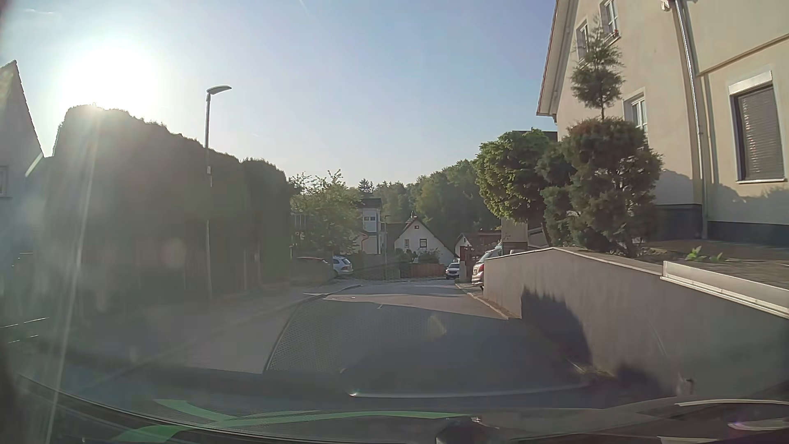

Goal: Follow the waypoints while adhering to traffic rules and regulations

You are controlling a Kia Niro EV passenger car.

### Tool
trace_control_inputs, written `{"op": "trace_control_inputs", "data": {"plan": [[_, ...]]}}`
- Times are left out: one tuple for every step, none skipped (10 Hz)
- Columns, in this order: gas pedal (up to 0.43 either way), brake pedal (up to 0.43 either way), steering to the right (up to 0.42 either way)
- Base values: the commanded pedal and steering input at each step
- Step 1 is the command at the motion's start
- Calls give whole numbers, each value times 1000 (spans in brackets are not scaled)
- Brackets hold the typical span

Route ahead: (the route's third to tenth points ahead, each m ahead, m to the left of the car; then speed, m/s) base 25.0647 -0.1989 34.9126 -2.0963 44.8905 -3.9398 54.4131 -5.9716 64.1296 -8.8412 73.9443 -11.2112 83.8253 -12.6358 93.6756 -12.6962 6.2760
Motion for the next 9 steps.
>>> {"op": "trace_control_inputs", "data": {"plan": [[0,91,-1],[0,104,-1],[0,146,0],[0,152,2],[0,152,4],[0,152,5],[0,159,5],[0,159,2],[0,159,0]]}}
